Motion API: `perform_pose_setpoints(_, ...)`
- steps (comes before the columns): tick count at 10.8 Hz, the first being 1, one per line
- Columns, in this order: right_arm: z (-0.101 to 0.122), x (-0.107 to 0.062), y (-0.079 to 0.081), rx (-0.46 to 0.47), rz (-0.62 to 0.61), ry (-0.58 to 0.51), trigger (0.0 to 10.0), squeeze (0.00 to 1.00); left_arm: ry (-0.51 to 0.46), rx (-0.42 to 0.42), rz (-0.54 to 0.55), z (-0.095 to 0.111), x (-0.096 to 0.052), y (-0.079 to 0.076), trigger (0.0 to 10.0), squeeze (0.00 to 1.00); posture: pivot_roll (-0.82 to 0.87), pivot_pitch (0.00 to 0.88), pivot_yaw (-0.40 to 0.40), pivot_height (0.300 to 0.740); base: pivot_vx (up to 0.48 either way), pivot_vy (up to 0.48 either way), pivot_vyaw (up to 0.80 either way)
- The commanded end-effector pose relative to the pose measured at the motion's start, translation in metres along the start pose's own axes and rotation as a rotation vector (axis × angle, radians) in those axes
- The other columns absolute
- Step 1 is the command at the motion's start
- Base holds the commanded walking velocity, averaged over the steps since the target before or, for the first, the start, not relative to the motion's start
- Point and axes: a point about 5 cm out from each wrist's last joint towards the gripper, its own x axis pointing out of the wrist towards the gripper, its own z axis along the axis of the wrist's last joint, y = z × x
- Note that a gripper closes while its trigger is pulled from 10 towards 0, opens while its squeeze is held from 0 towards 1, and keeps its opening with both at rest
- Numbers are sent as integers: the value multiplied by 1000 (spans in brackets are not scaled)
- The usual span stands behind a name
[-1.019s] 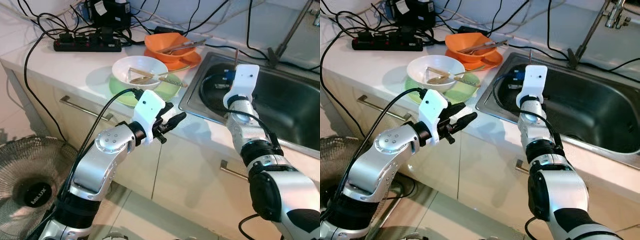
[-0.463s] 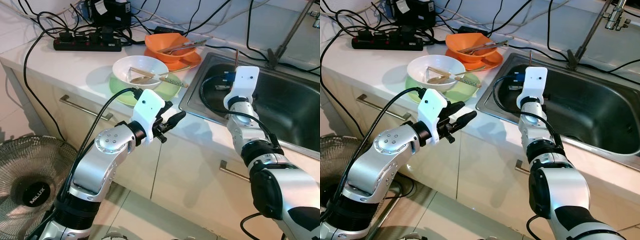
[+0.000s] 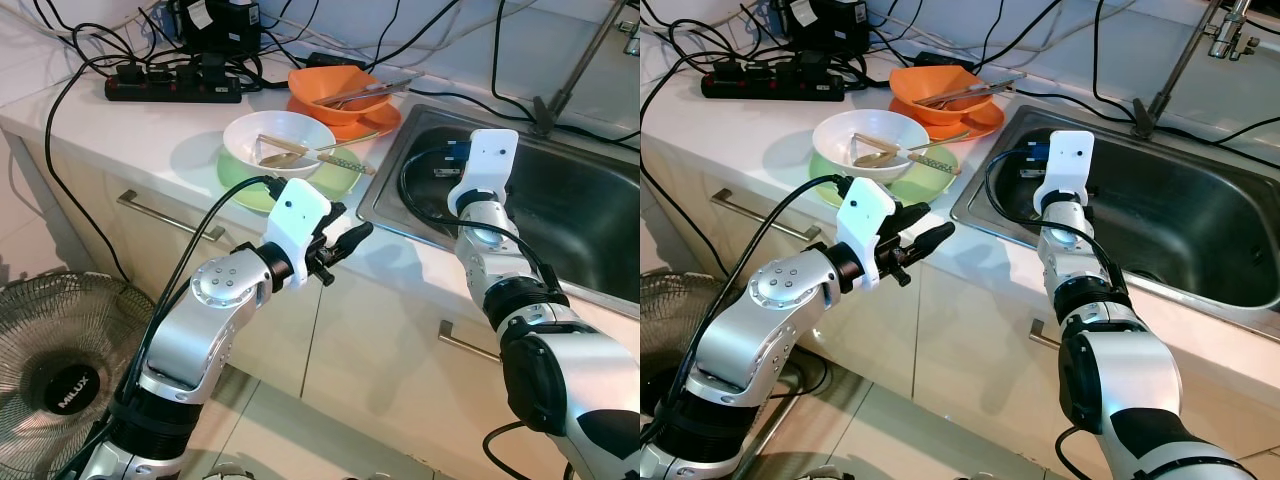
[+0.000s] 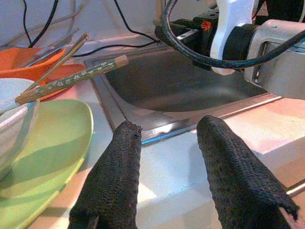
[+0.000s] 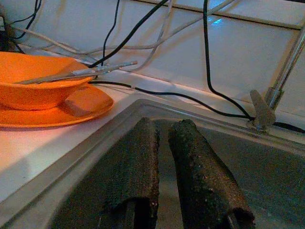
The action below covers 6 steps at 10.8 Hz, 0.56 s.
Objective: Kitchen organization
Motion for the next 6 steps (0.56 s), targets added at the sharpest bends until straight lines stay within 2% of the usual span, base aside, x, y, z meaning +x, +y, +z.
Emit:
perform_pose_setpoints(1, 3, 1, -2, 0, -4, -12, 10000, 0, -11, 9, -1, 3, -1, -3, 10000, 0, 135, 43, -105, 740, 0, 0, 0)
perform_pose_setpoints(2, 2, 1, 0, 5, 3, -15, 10000, 0, -13, 10, 0, 3, -1, -3, 10000, 0, 135, 43, -105, 740, 0, 0, 0)
perform_pose_setpoints(3, 2, -2, 7, 33, 25, -36, 10000, 0, -25, 48, 30, 4, 0, -1, 10000, 0, 130, 43, -105, 740, 0, 0, 0)
perform_pose_setpoints(5, 3, -6, 11, 77, 44, -74, 10000, 0, -43, 143, 85, 7, 1, 5, 10000, 0, 111, 50, -109, 740, 0, 0, 0)
perform_pose_setpoints(6, -2, -13, 14, 115, 52, -98, 10000, 0, -59, 214, 128, 8, 1, 8, 10000, 0, 104, 52, -111, 740, 0, 0, 0)
